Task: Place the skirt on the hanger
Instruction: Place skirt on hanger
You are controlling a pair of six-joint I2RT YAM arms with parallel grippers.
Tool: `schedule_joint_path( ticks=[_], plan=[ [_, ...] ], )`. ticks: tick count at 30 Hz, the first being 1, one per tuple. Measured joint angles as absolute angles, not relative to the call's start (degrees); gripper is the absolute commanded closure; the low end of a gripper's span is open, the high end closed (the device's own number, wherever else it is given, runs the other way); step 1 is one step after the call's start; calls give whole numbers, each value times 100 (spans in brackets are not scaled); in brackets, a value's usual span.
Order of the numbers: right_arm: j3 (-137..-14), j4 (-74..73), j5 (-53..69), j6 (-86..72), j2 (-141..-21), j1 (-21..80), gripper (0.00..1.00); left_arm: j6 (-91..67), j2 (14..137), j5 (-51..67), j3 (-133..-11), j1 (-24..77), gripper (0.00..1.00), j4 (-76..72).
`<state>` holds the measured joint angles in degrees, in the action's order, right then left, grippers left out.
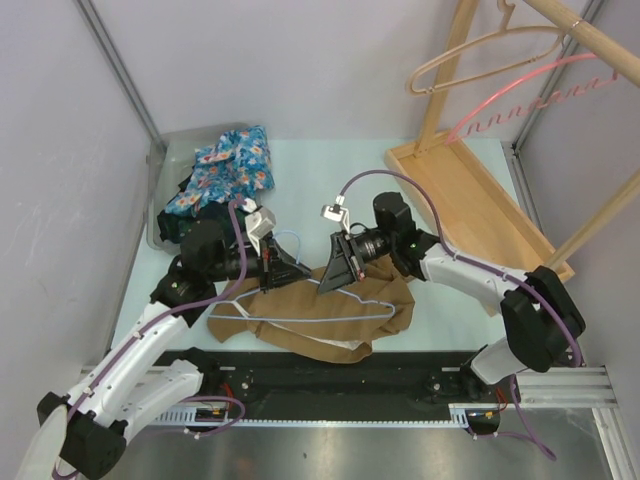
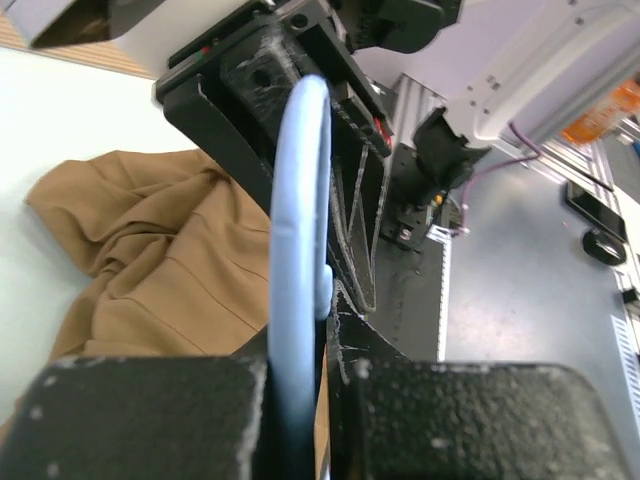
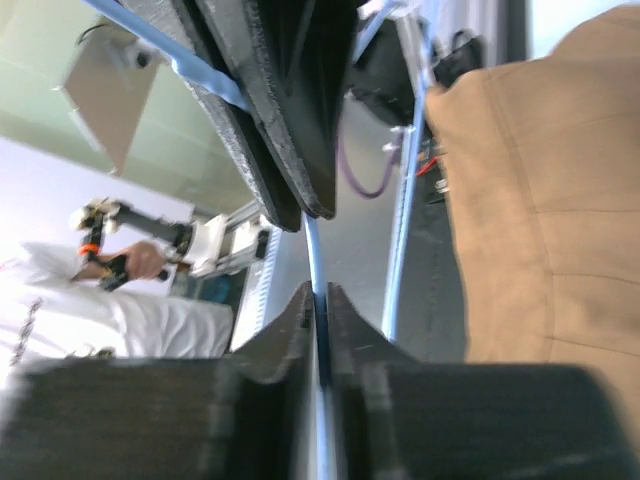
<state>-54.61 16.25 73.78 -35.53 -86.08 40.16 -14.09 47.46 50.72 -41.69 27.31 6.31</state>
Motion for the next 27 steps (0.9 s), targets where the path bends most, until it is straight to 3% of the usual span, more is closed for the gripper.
schedule_joint_path(
  ticks=[1, 4, 14, 19, 27],
  plan=[
    [-5474, 1590, 7345, -3507, -8608, 3986, 64, -1409, 4744, 5019, -4169, 2731, 100, 633],
    [-5500, 1297, 7061, -3323, -8565, 3815, 53, -1358, 4694, 4646, -4169, 2722, 100, 633],
    [-5500, -943, 4300, -2403, -7063, 3124, 51, -1306, 4318, 2998, -4123, 2707, 100, 646],
    [-5596, -2152, 2502, -2025, -6104, 4051, 34, -1365, 4335, 2180, -4123, 2696, 100, 661],
    [-5629, -3562, -19, -2215, -6399, 6027, 32, -1529, 4519, 1205, -4123, 2696, 100, 661]
  ],
)
